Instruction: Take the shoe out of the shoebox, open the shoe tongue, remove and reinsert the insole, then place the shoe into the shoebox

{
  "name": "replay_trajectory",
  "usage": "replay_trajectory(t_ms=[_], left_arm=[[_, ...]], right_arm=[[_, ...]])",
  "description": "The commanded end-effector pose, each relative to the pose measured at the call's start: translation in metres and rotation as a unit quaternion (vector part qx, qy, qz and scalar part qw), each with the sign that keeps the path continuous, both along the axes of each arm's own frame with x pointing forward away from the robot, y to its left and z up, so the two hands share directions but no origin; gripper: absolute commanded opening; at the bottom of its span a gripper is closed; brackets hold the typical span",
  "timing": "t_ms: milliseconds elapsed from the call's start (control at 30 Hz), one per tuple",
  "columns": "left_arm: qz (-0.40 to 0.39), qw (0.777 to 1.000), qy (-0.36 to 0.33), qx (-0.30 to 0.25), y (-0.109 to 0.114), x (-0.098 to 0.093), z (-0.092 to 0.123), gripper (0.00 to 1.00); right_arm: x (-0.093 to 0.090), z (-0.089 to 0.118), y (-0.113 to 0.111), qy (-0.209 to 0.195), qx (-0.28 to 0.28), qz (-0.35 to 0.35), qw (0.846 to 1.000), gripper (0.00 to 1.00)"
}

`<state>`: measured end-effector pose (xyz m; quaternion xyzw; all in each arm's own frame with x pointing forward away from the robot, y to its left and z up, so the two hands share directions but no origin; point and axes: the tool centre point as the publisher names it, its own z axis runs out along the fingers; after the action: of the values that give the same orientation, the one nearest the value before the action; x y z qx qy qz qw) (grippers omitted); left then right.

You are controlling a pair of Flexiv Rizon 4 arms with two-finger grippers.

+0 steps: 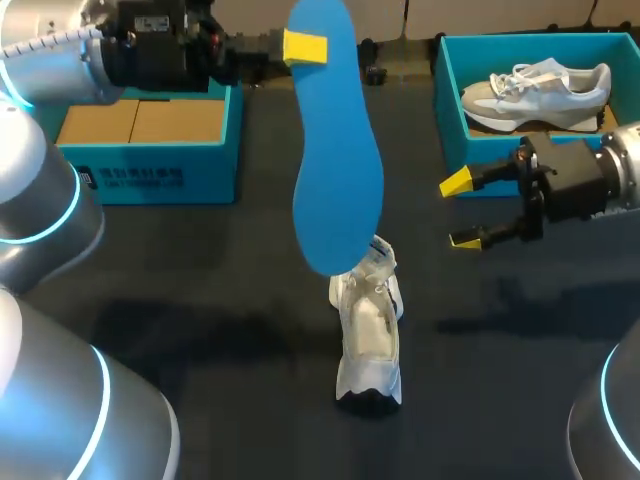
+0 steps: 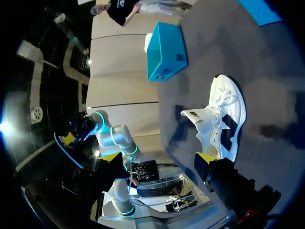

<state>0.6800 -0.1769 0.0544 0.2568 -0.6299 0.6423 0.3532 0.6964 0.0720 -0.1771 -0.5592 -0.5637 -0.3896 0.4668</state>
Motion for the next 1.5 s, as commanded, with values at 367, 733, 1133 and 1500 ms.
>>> replay_trajectory(t_ms=[367, 733, 1133, 1500], left_arm=[[0.012, 0.995, -0.094, 0.026, 0.019, 0.033, -0.008, 0.0], [-0.053, 0.89, -0.444, 0.093, 0.028, 0.053, 0.015, 0.0], [-0.089, 0.788, -0.587, 0.16, 0.024, 0.05, 0.01, 0.0], [-0.074, 0.724, -0.67, 0.146, 0.018, 0.044, -0.014, 0.0]], right_arm=[[0.0, 0.0, 0.002, 0.0, -0.001, 0.0, 1.0, 1.0], [0.0, 0.0, 0.002, 0.0, -0.001, 0.0, 1.0, 1.0], [0.0, 0.0, 0.002, 0.0, -0.001, 0.0, 1.0, 1.0], [0.0, 0.0, 0.002, 0.0, -0.001, 0.0, 1.0, 1.0]])
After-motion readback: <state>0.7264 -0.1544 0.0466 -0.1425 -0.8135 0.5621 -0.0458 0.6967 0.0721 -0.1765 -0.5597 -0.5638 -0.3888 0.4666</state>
